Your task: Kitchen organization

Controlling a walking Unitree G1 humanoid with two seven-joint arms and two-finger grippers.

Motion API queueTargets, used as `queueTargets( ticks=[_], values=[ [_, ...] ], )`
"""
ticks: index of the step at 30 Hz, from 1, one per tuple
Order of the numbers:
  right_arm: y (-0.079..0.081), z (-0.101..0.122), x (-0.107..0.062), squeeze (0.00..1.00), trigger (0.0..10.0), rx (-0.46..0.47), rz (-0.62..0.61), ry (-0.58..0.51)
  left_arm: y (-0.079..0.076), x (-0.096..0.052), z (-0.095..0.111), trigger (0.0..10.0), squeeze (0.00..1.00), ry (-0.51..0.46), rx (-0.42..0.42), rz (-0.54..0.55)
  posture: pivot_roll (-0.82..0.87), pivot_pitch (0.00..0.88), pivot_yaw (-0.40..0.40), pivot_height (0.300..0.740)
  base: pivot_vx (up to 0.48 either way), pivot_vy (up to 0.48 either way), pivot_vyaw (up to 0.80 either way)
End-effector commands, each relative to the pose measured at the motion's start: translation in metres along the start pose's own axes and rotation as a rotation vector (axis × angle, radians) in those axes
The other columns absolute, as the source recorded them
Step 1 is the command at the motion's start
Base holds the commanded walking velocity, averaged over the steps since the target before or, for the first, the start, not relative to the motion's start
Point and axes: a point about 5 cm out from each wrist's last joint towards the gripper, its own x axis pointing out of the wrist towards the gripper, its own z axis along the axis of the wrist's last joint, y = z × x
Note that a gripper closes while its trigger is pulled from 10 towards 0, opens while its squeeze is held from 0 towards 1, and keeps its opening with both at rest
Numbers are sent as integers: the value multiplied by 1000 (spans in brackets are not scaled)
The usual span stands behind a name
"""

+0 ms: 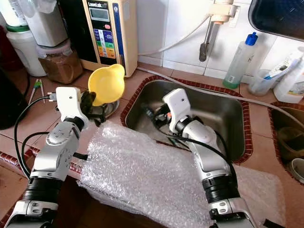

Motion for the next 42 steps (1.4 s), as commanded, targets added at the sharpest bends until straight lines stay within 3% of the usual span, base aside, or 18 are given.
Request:
queueTargets(
  ticks=[1, 3, 9, 11, 20, 29, 34, 42],
  values=[
    [-10, 10, 7, 0, 10000, 103, -89, -43, -12, -2, 10, 0, 0, -80, 51, -90, -33, 0, 7, 740, 0, 0, 0],
    [-13, 12, 13, 0, 10000, 224, -149, -51, -22, -3, 12, 0, 0, -111, 67, -151, -36, 0, 9, 740, 0, 0, 0],
    [-9, 22, 27, 0, 10000, 356, -173, -82, -43, -5, 11, 0, 0, -132, 93, -247, -39, 0, 8, 740, 0, 0, 0],
    [-7, 22, 29, 0, 10000, 307, -173, -76, -48, -5, 10, 0, 0, -138, 109, -269, -39, 0, 8, 740, 0, 0, 0],
    [1, 20, 27, 0, 10000, 291, -135, -60, -53, -2, 7, 0, 0, -137, 140, -284, -47, 0, 14, 740, 0, 0, 0],
    [-9, 9, 12, 0, 10000, 220, -199, -31, -40, 3, 6, 0, 0, -120, 136, -187, -56, 0, 19, 740, 0, 0, 0],
    [-14, -9, -8, 0, 10000, 138, -193, 85, -29, 6, 3, 0, 0, -101, 132, -124, -63, 0, 21, 740, 0, 0, 0],
    [-33, -6, -22, 0, 10000, 103, -246, 103, -27, 8, 4, 0, 0, -103, 135, -114, -76, 0, 26, 740, 0, 0, 0]
  ],
)
